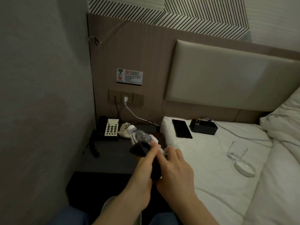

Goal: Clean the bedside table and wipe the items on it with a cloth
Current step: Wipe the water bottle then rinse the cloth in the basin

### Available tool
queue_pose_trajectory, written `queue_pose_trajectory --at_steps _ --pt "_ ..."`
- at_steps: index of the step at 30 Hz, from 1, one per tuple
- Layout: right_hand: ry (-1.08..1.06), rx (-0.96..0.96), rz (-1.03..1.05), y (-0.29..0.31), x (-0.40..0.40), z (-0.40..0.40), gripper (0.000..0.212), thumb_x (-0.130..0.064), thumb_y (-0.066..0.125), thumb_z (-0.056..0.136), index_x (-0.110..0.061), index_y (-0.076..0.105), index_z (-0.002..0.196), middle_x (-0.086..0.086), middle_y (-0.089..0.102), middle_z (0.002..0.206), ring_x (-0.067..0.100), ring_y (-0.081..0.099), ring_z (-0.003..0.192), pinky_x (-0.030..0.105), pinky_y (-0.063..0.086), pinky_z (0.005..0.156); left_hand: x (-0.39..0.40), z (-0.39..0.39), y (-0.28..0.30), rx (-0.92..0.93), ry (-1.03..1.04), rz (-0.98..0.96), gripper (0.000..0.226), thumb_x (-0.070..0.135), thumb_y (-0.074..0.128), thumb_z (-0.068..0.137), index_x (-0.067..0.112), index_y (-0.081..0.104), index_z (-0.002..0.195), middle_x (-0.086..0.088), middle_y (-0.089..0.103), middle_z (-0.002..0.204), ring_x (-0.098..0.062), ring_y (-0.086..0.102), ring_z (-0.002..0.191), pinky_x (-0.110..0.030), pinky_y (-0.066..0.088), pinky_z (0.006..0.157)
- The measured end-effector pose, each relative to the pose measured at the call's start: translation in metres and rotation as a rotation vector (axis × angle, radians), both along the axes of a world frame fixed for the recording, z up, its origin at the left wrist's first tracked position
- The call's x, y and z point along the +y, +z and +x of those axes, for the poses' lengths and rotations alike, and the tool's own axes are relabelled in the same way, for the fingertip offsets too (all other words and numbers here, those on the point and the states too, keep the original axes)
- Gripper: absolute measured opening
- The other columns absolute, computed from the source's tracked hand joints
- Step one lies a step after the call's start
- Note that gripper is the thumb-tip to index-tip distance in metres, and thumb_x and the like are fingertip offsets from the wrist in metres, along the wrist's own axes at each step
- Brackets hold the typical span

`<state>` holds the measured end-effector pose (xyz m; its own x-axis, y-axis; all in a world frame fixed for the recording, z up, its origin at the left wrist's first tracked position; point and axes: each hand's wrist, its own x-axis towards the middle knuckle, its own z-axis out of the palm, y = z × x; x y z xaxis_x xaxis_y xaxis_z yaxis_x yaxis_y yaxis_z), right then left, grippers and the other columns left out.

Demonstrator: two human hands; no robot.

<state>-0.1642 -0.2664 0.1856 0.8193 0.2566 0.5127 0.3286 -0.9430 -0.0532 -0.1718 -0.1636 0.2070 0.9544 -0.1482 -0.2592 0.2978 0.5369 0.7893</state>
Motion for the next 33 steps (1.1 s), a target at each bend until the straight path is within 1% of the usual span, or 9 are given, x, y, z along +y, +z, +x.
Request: queue_pose_trajectory --at_steps 4,9,13,17,19,23,27,30,33 --pt "0.023 0.054 -0.004 -0.006 -0.008 -0.002 0.104 -0.042 0.077 0.056 -0.025 0.033 0.149 -0.005 0.056 0.105 0.016 0.057 0.091 0.02 0.04 0.055 0.006 0.005 -0.002 0.068 -0.009 -0.21 0.074 0.075 0.039 0.081 0.019 0.061 0.123 -0.011 0.069 0.117 -0.024 0.062 0.111 -0.039 0.047 0.091" --pt "0.161 0.247 0.375 -0.003 -0.012 -0.007 0.079 -0.044 0.069 0.059 -0.051 0.032 0.128 -0.028 0.053 0.11 -0.004 0.055 0.097 0.002 0.037 0.067 0.024 0.019 -0.004 0.001 0.153 0.029 0.048 0.037 0.066 0.083 0.02 0.054 0.126 -0.006 0.074 0.101 -0.022 0.072 0.087 -0.034 0.054 0.071" --pt "0.256 0.439 0.698 0.012 -0.011 -0.003 0.069 -0.042 0.074 0.054 -0.058 0.043 0.114 -0.028 0.059 0.106 -0.006 0.062 0.092 0.013 0.051 0.072 0.034 0.02 -0.003 0.02 0.032 -0.172 0.048 0.034 0.073 0.071 0.01 0.071 0.112 -0.015 0.071 0.108 -0.028 0.07 0.098 -0.043 0.056 0.084" --pt "0.193 0.272 0.295 0.025 0.003 -0.005 0.089 -0.069 0.053 0.057 -0.043 0.035 0.14 -0.016 0.037 0.128 0.0 0.053 0.103 0.016 0.05 0.081 0.032 0.019 -0.012 0.033 0.019 -0.193 0.038 0.034 0.072 0.073 0.009 0.076 0.101 -0.017 0.07 0.11 -0.03 0.069 0.1 -0.044 0.056 0.087" --pt "0.235 0.42 0.275 0.032 0.0 -0.002 0.088 -0.075 0.059 0.057 -0.046 0.039 0.138 -0.018 0.037 0.125 -0.001 0.051 0.103 0.018 0.051 0.083 0.036 0.019 -0.018 0.026 0.091 -0.156 0.048 0.035 0.075 0.067 0.007 0.073 0.105 -0.019 0.07 0.108 -0.032 0.069 0.099 -0.047 0.052 0.092" --pt "0.222 0.642 0.921 0.06 -0.018 0.023 0.098 -0.08 0.066 0.045 -0.045 0.048 0.134 -0.01 0.058 0.12 -0.002 0.059 0.093 0.01 0.045 0.064 0.049 0.014 -0.026 0.04 -0.002 -0.03 0.05 0.039 0.081 0.061 0.007 0.076 0.099 -0.017 0.071 0.098 -0.031 0.07 0.087 -0.044 0.054 0.082" --pt "0.14 1.034 1.233 0.056 -0.011 0.054 0.117 -0.071 0.078 0.053 -0.031 0.026 0.15 0.009 0.058 0.131 0.022 0.064 0.106 0.039 0.052 0.086 0.047 0.007 -0.029 0.201 -0.259 -0.159 0.059 0.035 0.088 0.059 -0.002 0.071 0.101 -0.019 0.067 0.087 -0.031 0.067 0.07 -0.041 0.056 0.066" --pt "0.157 1.301 1.439 0.038 -0.006 0.062 0.085 -0.056 0.081 0.062 -0.016 0.054 0.131 0.012 0.066 0.121 0.028 0.067 0.106 0.041 0.055 0.087 0.041 0.006 -0.027 0.168 -0.367 -0.145 0.065 0.036 0.093 0.052 -0.004 0.073 0.1 -0.02 0.068 0.092 -0.031 0.068 0.073 -0.041 0.057 0.07" --pt "0.25 1.222 1.554 0.034 -0.008 0.068 0.044 -0.037 0.072 0.075 -0.007 0.064 0.107 0.012 0.074 0.095 0.024 0.072 0.086 0.032 0.058 0.069 0.037 0.009 -0.025 0.135 -0.389 -0.109 0.076 0.043 0.094 0.049 0.0 0.072 0.107 -0.02 0.068 0.101 -0.032 0.069 0.082 -0.042 0.056 0.073"
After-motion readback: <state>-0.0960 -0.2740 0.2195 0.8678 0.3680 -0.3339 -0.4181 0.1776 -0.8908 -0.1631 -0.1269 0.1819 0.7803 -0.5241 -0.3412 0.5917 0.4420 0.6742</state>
